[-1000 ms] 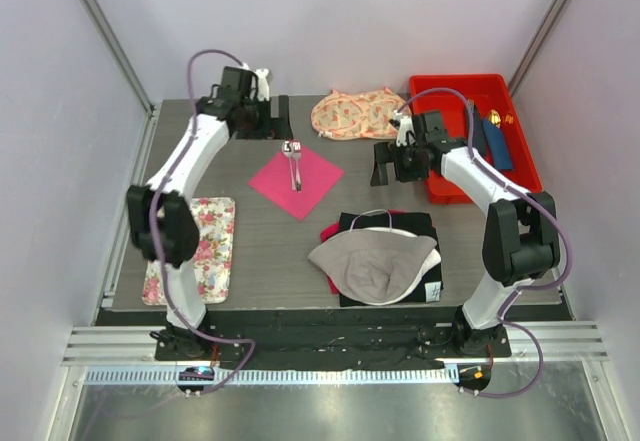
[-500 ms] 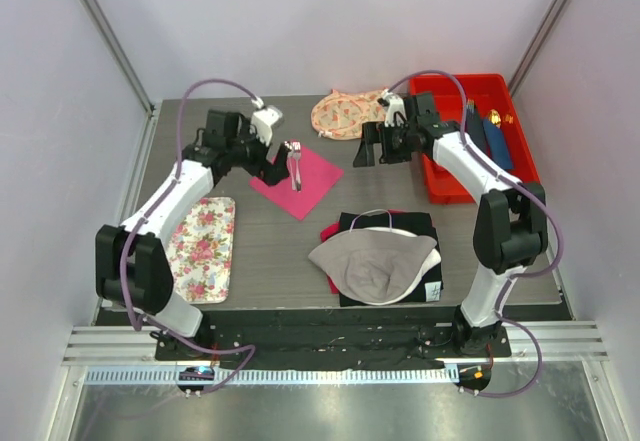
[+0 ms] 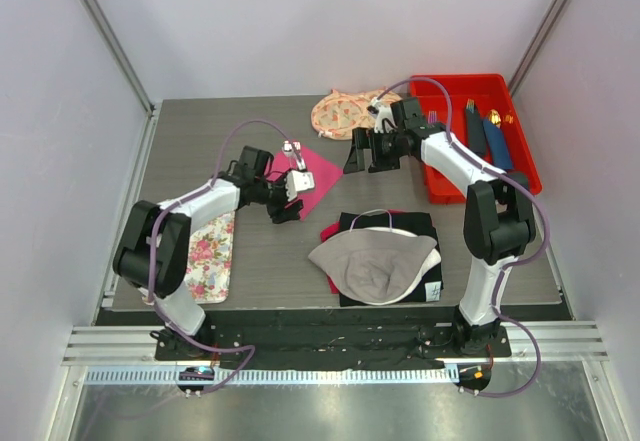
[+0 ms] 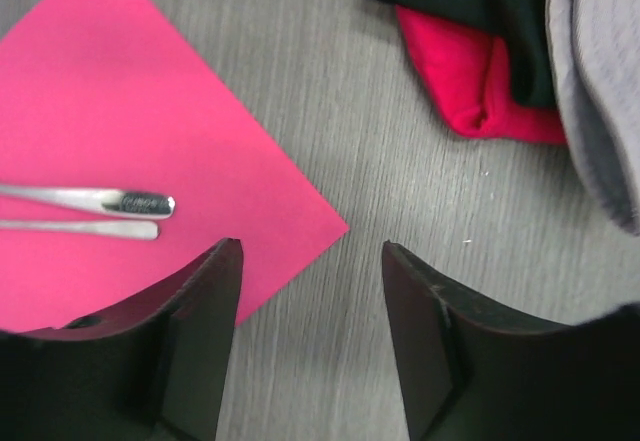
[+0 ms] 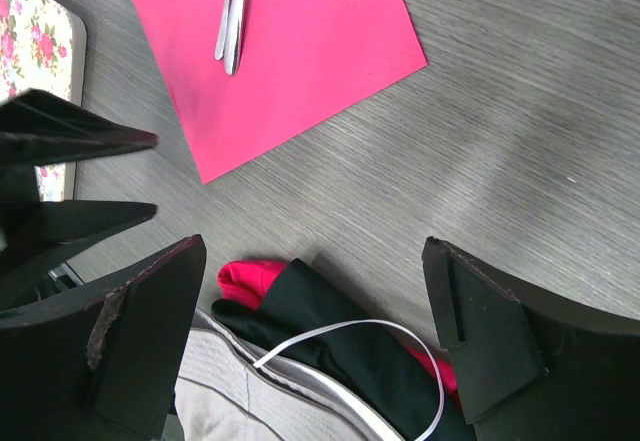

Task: Place the utensils on the paper napkin and roll it up

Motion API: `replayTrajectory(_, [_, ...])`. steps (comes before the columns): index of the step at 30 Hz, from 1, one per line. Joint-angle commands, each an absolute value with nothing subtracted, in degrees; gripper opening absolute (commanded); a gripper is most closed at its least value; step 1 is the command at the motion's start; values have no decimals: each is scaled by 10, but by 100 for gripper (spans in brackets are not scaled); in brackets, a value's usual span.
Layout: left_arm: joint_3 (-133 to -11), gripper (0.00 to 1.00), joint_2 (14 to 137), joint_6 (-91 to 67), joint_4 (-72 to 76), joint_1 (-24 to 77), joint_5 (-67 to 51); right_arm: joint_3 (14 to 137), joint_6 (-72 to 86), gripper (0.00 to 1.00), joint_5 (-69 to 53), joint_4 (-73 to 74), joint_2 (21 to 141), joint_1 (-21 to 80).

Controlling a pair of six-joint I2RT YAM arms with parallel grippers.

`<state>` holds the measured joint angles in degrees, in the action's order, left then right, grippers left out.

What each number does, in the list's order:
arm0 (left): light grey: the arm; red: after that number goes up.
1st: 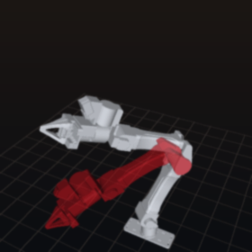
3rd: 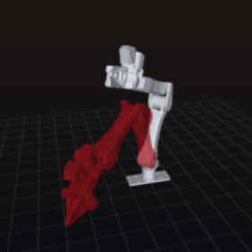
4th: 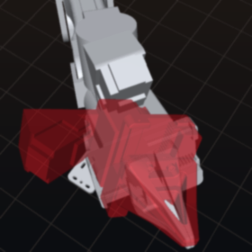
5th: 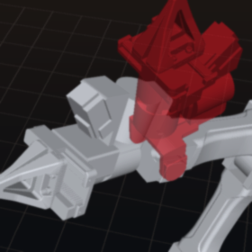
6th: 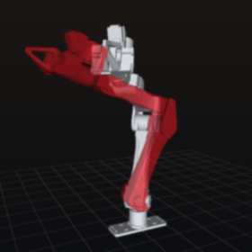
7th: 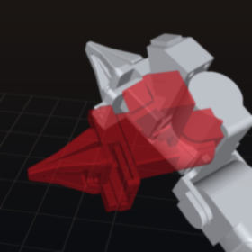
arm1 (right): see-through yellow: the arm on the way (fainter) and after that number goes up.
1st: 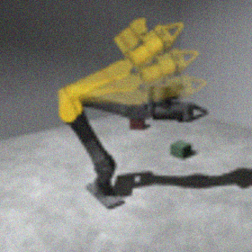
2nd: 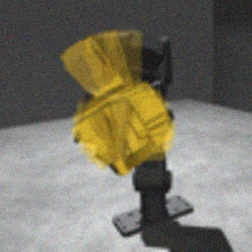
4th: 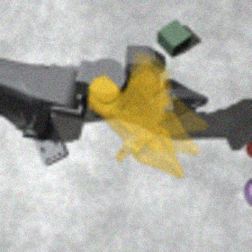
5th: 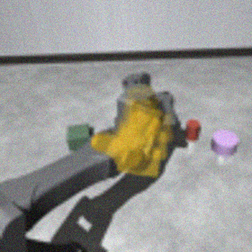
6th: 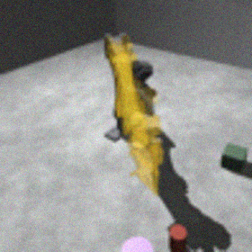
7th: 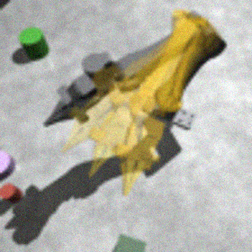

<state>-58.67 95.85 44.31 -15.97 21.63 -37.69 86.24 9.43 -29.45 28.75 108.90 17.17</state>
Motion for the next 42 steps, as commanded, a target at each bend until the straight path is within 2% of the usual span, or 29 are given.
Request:
replayTrajectory(1, [-597, 56, 988, 536, -127, 239, -373, 875, 98, 100, -306, 277, 1085, 176])
replayTrajectory(11, [-619, 50, 1019, 618, -187, 256, -325, 868, 93, 100, -305, 279, 1086, 175])
replayTrajectory(31, [-651, 44, 1056, 644, -229, 290, -270, 867, 86, 99, -293, 283, 1090, 176])
replayTrajectory(35, [-663, 35, 1067, 648, -241, 291, -265, 866, 84, 100, -289, 285, 1086, 176])
replayTrajectory(42, [-665, 12, 1065, 644, -249, 291, -264, 865, 84, 100, -287, 286, 1085, 176])
